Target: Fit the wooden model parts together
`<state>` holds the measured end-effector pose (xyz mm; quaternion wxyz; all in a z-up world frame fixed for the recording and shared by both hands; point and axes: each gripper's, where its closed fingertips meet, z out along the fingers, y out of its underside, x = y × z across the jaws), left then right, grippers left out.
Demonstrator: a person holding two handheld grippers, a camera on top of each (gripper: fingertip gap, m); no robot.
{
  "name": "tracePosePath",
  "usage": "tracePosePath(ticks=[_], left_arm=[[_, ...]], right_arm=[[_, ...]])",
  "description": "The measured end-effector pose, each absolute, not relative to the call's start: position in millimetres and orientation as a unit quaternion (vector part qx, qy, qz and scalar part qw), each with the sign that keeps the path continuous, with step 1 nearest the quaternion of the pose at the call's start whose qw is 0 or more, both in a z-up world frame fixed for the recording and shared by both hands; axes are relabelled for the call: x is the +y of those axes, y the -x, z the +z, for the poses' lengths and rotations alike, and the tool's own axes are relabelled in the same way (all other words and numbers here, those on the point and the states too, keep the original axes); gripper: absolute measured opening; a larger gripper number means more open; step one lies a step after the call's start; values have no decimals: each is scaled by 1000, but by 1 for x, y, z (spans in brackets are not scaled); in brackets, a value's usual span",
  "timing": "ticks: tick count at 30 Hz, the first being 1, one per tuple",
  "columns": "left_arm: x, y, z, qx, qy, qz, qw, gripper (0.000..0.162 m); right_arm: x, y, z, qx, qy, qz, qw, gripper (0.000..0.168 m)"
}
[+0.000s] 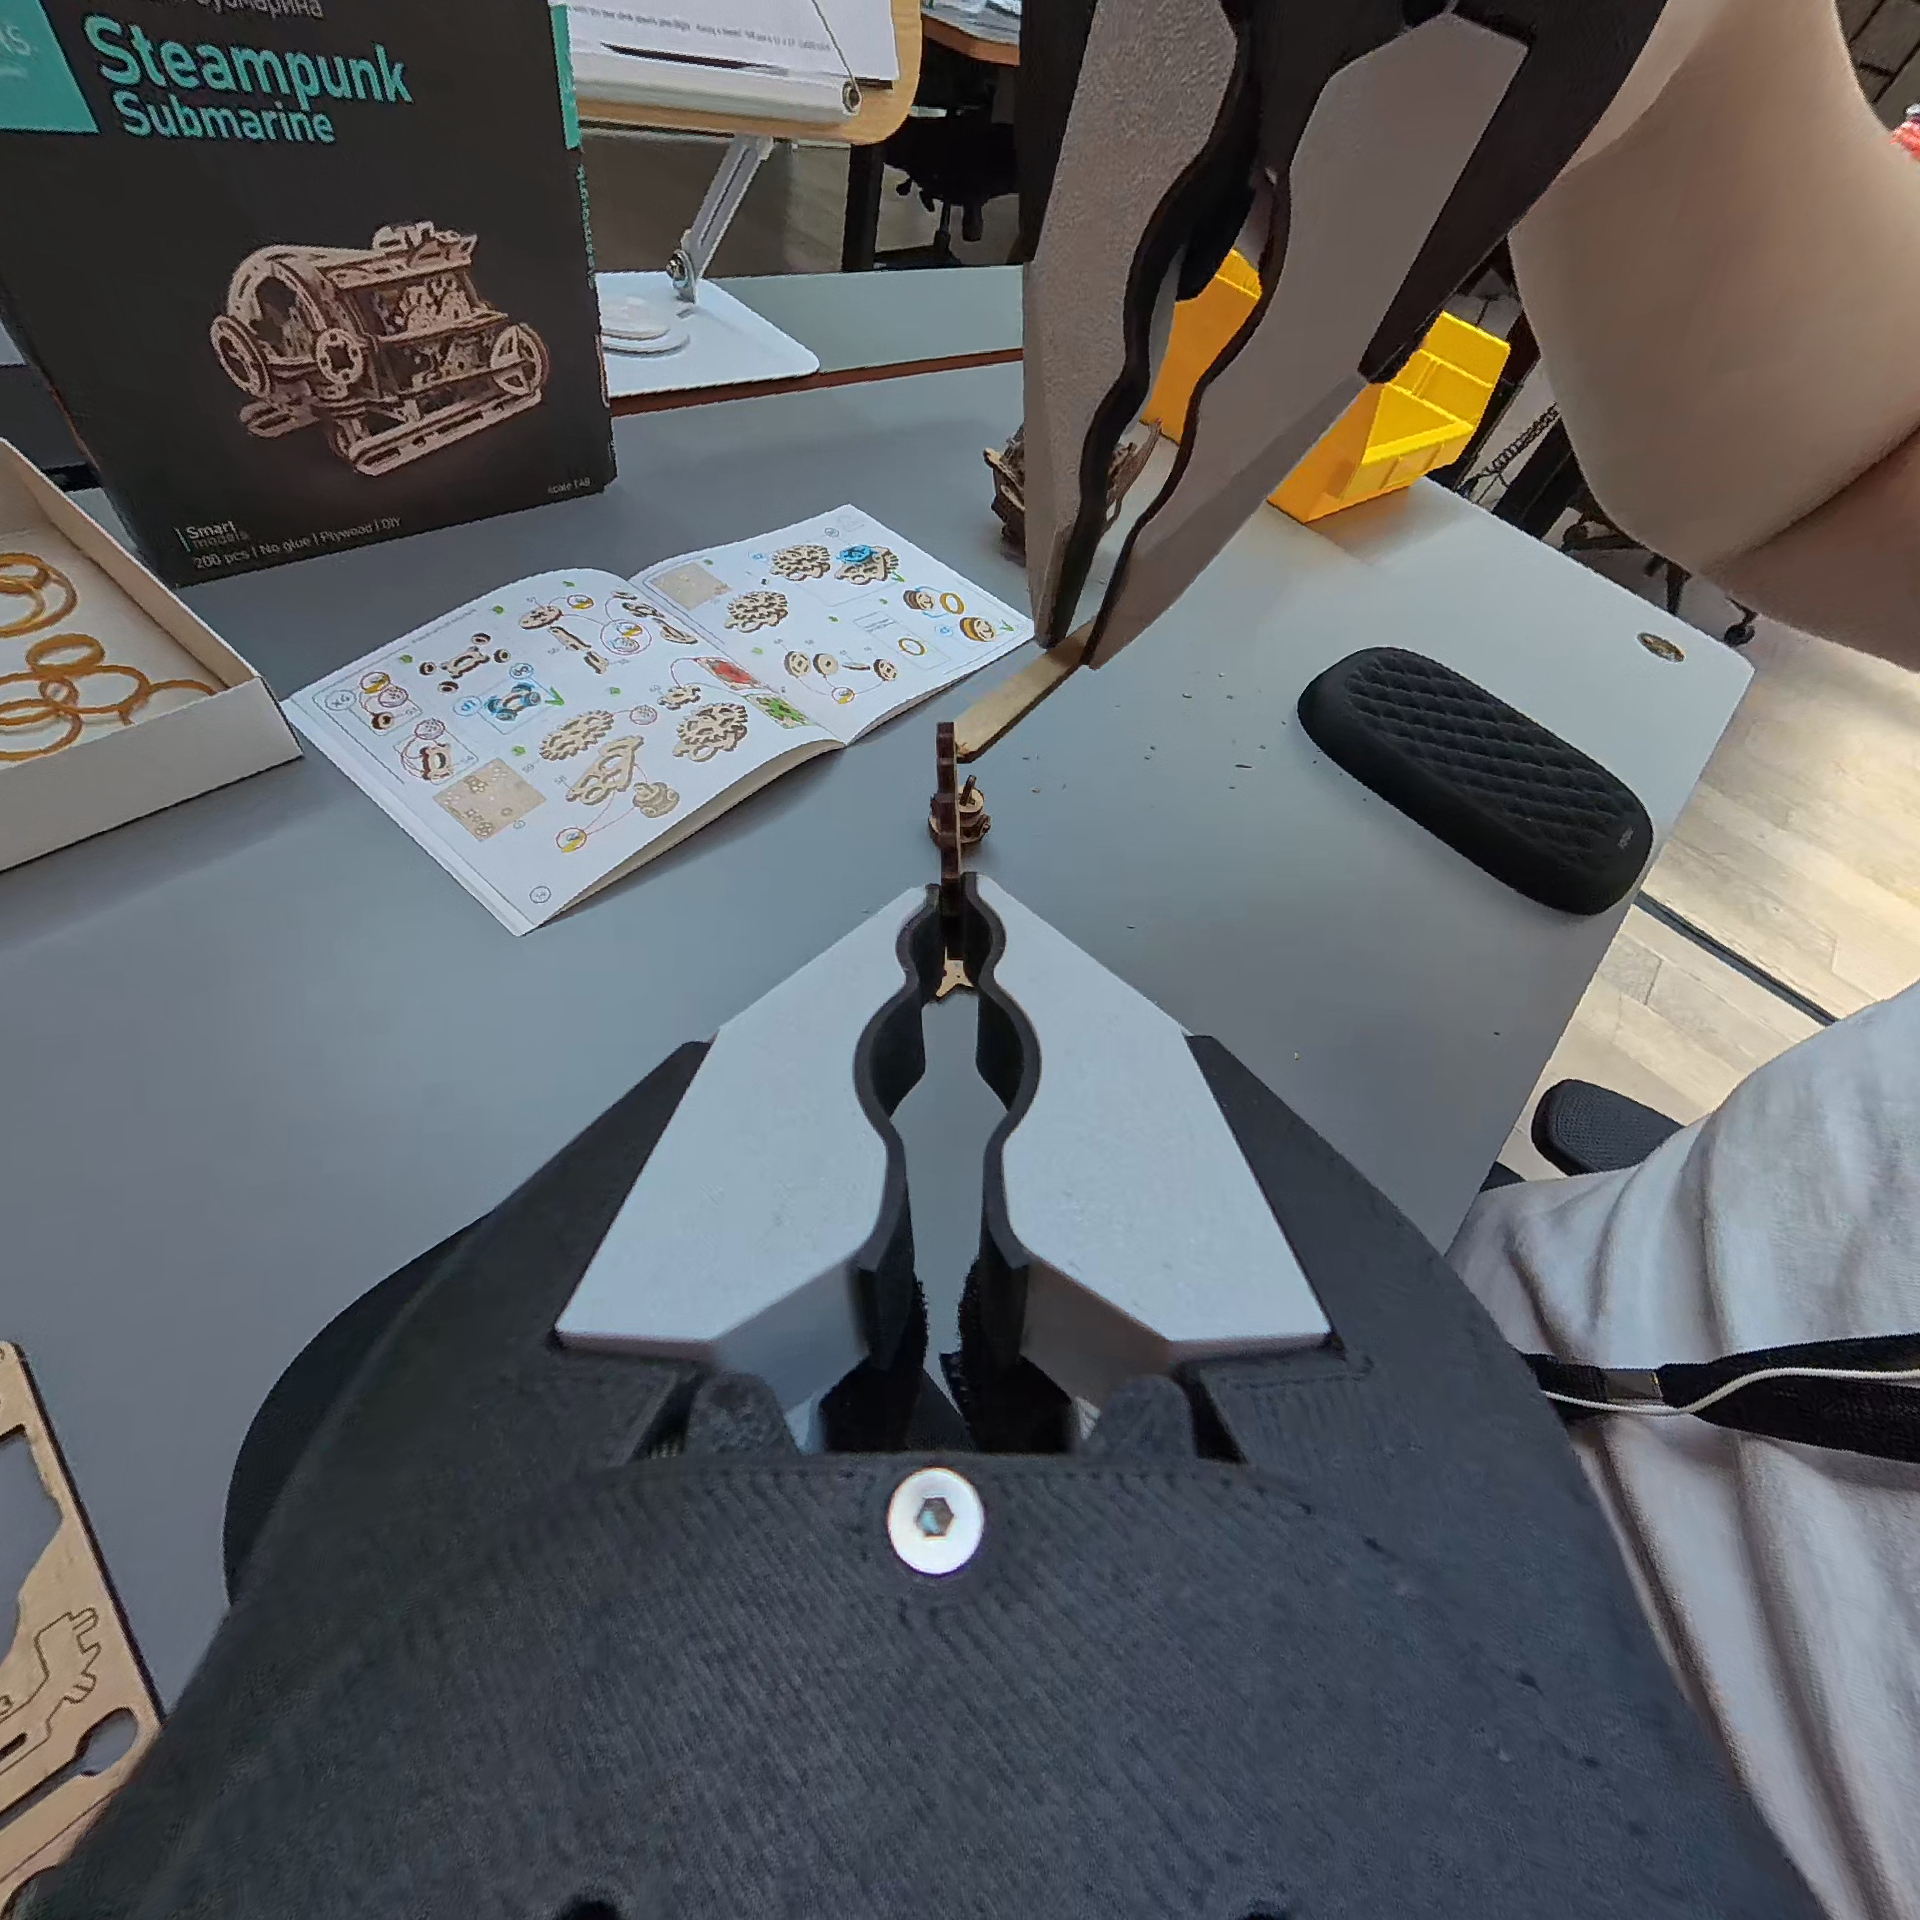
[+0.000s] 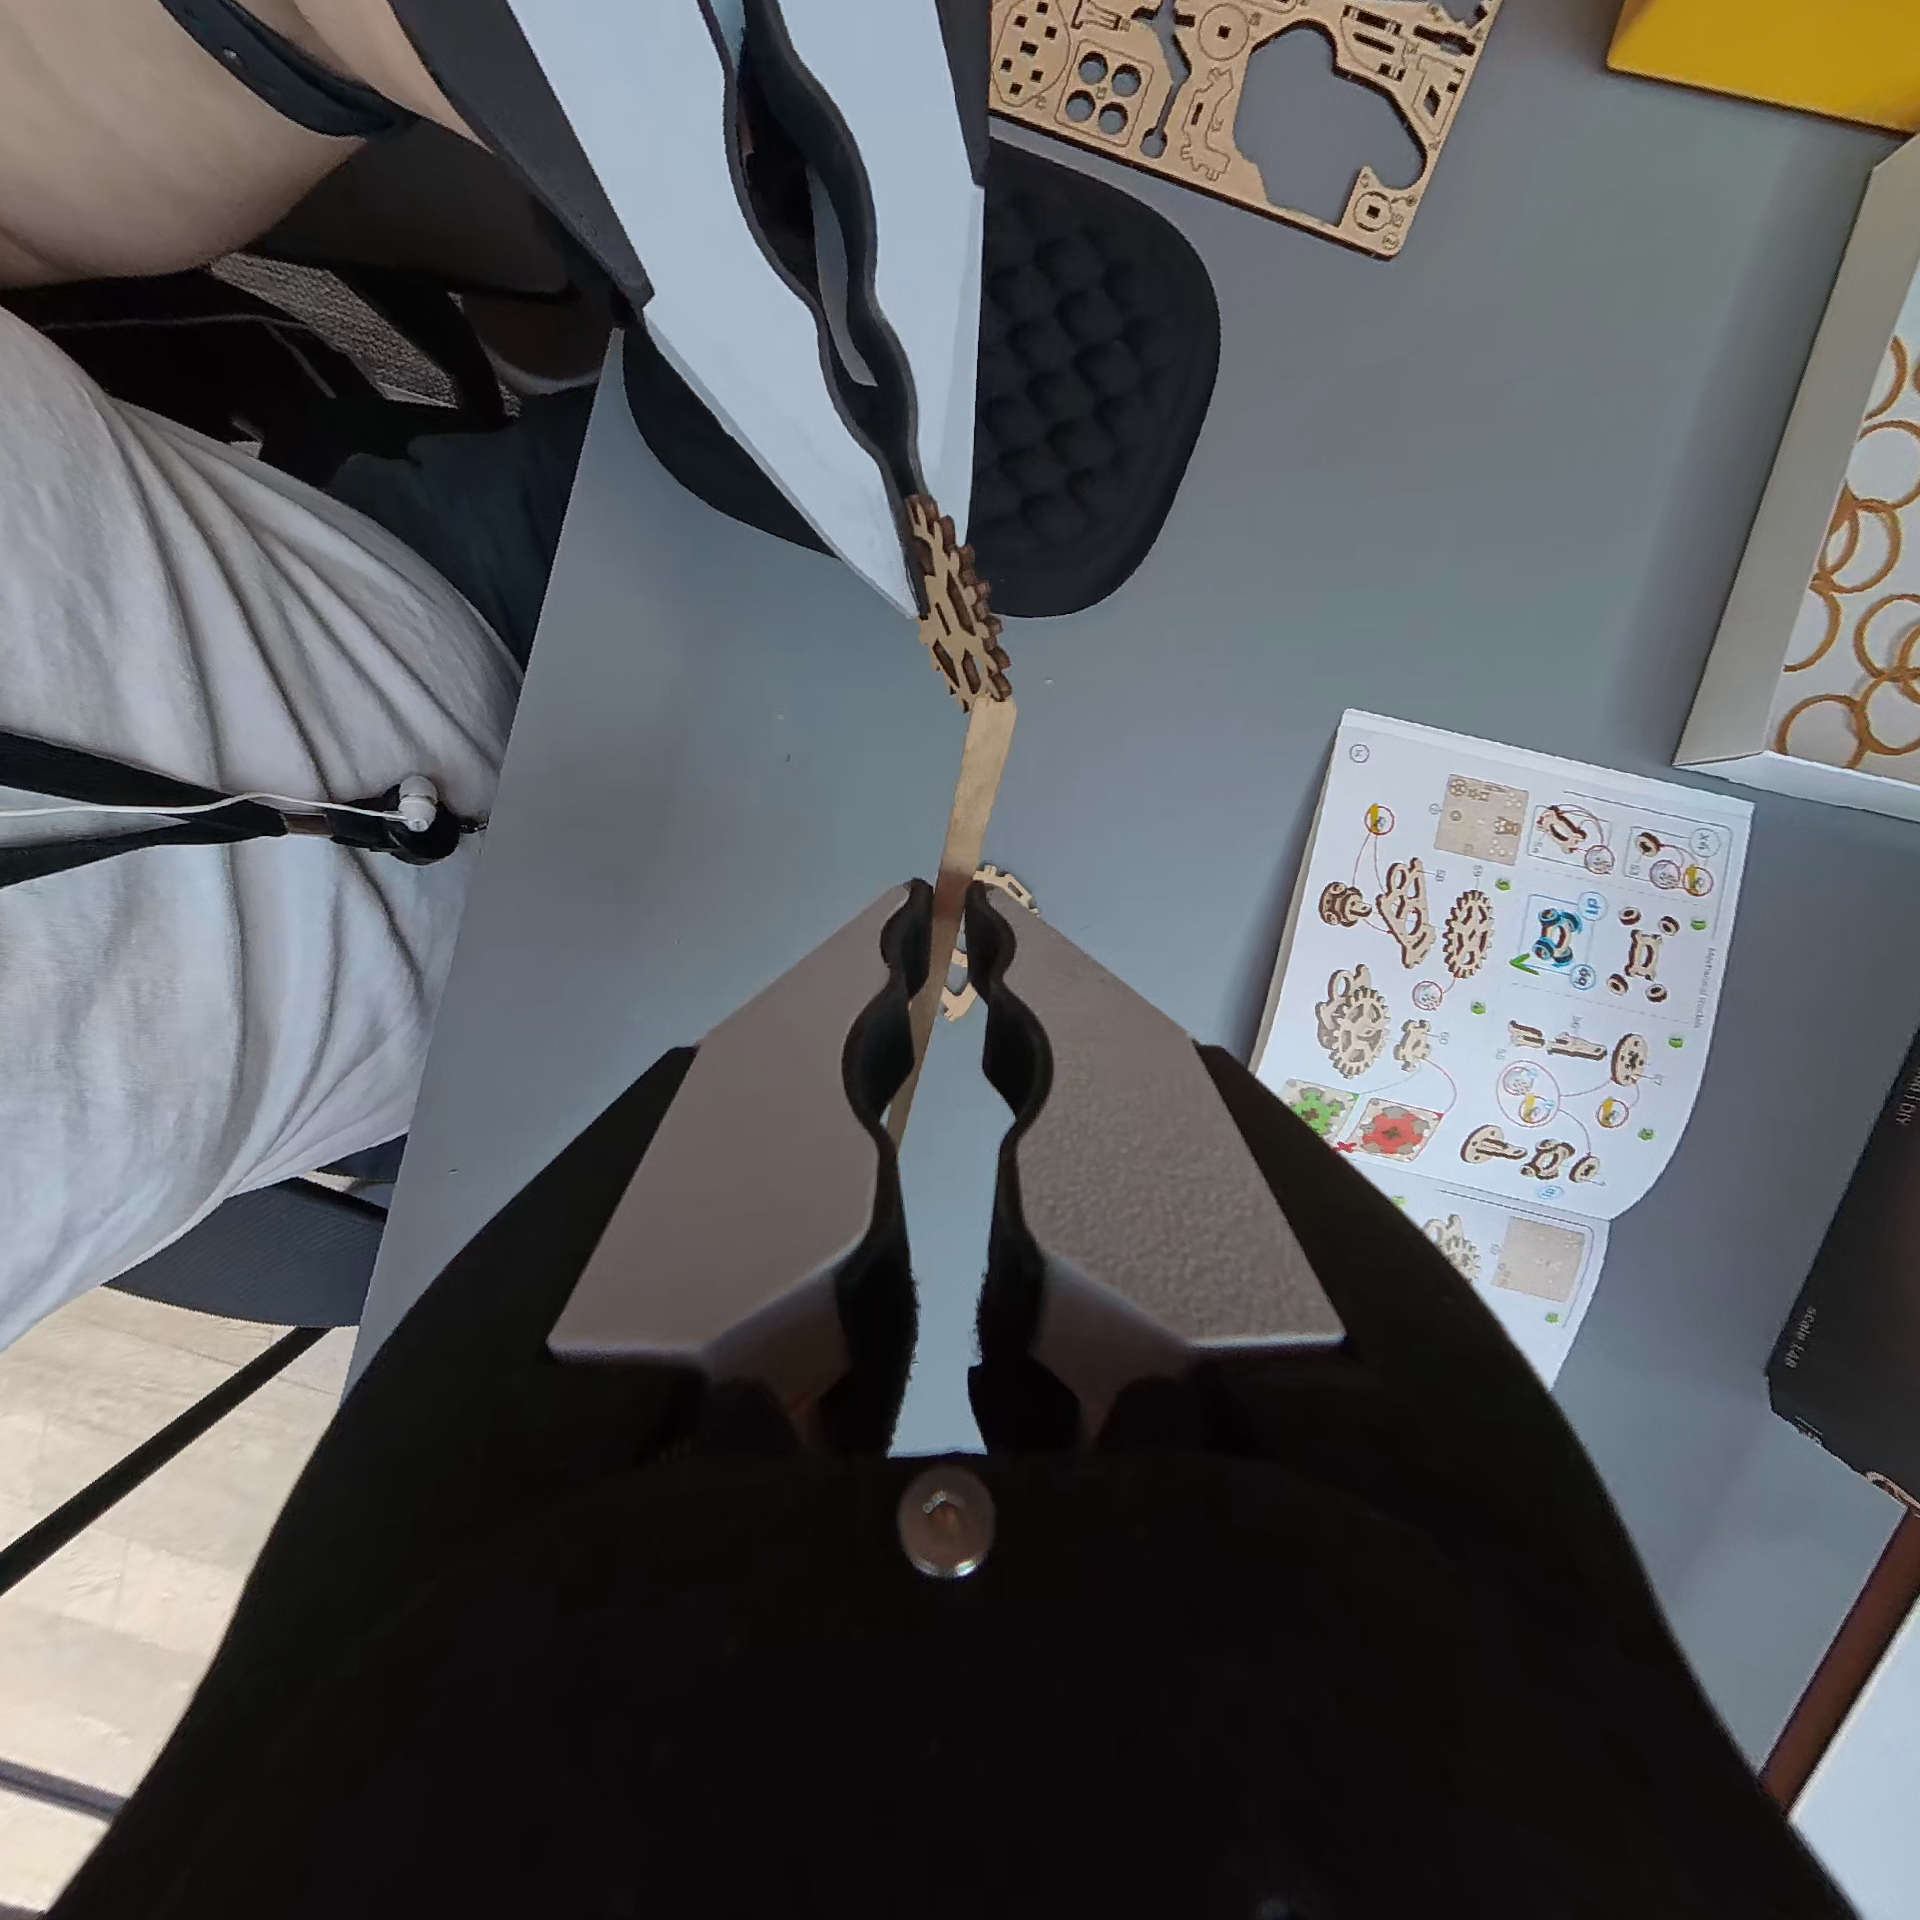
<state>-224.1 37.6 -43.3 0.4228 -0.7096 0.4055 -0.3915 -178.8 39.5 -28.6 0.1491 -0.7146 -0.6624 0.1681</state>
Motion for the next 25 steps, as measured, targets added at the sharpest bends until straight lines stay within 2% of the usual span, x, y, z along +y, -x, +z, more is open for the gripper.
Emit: tracePosePath(ticks=[6,15,21,25], left_arm=[[45,222,-34,367,725,-399,425,0],[49,222,-36,362,723,-398,434,0],[48,233,-55,362,739,-386,417,0],[49,238,-68,364,742,-351,440,0]], right_arm=[[37,183,-28,-655,731,150,119,5],[50,178,-40,-613,763,138,152,4],[52,195,-56,-570,766,191,229,4],[60,202,-69,-509,786,211,281,5]])
